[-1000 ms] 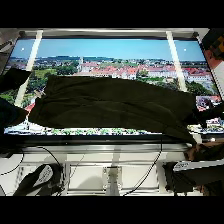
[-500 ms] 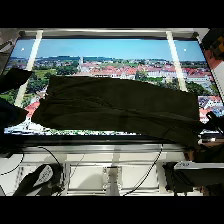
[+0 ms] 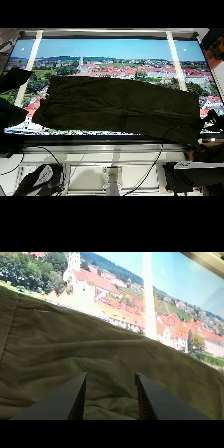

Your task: Fold the clothes and pants, and hang the long-sleeved shirts on hangers.

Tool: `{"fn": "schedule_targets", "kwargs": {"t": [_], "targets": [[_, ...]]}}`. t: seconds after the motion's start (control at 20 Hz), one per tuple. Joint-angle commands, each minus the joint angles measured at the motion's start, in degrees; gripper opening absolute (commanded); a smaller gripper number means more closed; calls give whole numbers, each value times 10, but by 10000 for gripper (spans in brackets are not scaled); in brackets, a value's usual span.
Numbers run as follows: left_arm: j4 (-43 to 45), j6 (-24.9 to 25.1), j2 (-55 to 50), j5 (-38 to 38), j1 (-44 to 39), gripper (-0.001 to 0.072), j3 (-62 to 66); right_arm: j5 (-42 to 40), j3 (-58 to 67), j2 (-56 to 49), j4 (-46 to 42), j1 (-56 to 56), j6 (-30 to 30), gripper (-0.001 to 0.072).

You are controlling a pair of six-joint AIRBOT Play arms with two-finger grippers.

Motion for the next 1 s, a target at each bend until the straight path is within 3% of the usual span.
{"fn": "schedule_targets", "kwargs": {"t": [0.0, 0.1, 0.15, 0.2, 0.3, 0.4, 0.45, 0.65, 0.95], "targets": [[1, 0, 0, 0, 0, 364, 0, 32, 0, -21, 59, -1, -35, 435], [2, 0, 0, 0, 0, 364, 0, 60, 0, -36, 101, 0, -66, 424], [2, 0, 0, 0, 0, 364, 0, 59, 0, -39, 110, 0, -66, 418], [2, 0, 0, 0, 0, 364, 0, 53, 0, -40, 115, 0, -66, 367], [2, 0, 0, 0, 0, 364, 0, 44, 0, -40, 114, 0, -66, 359], [2, 0, 0, 0, 0, 364, 0, 35, 0, -40, 115, 0, -65, 166], [2, 0, 0, 0, 0, 364, 0, 27, 0, -40, 115, 0, -62, 14], [2, 0, 0, 0, 0, 364, 0, -43, 9, -40, 111, 0, -1, 15], [2, 0, -1, 1, 0, 364, 0, -58, 121, -70, 115, 49, 10, 14]]}}
